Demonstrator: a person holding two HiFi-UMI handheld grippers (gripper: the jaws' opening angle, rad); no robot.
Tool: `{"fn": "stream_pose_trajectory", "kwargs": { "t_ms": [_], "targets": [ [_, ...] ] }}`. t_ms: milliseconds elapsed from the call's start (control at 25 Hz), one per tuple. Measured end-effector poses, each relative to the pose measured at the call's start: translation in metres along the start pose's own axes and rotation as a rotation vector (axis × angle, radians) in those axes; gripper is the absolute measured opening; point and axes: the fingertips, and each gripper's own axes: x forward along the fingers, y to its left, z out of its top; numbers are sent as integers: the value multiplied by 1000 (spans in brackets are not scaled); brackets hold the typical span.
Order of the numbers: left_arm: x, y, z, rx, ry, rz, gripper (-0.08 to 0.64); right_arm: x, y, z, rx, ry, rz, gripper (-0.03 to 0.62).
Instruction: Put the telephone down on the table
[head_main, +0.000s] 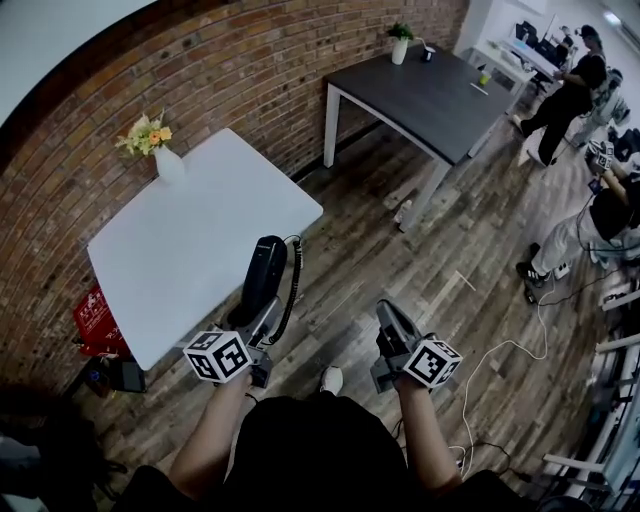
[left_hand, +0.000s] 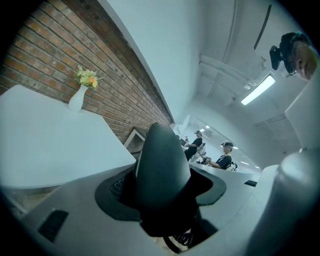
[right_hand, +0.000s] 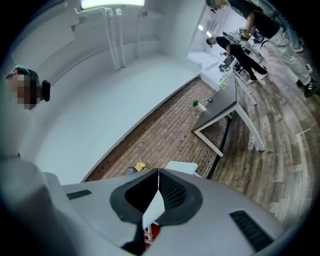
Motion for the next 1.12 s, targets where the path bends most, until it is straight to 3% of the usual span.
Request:
{"fn": "stream_pose_trajectory", "kwargs": {
  "t_ms": [320,680,1120],
  "targets": [
    [47,3,5,-18,-17,60,277,18,-39,36,0,44,-1,21],
    [81,26,24,-45,-22,102,278,65,-52,44,14,113,16,21],
    [144,72,62,-35,9,97,278,148,-65,61,1,146,8,21]
  ]
}}
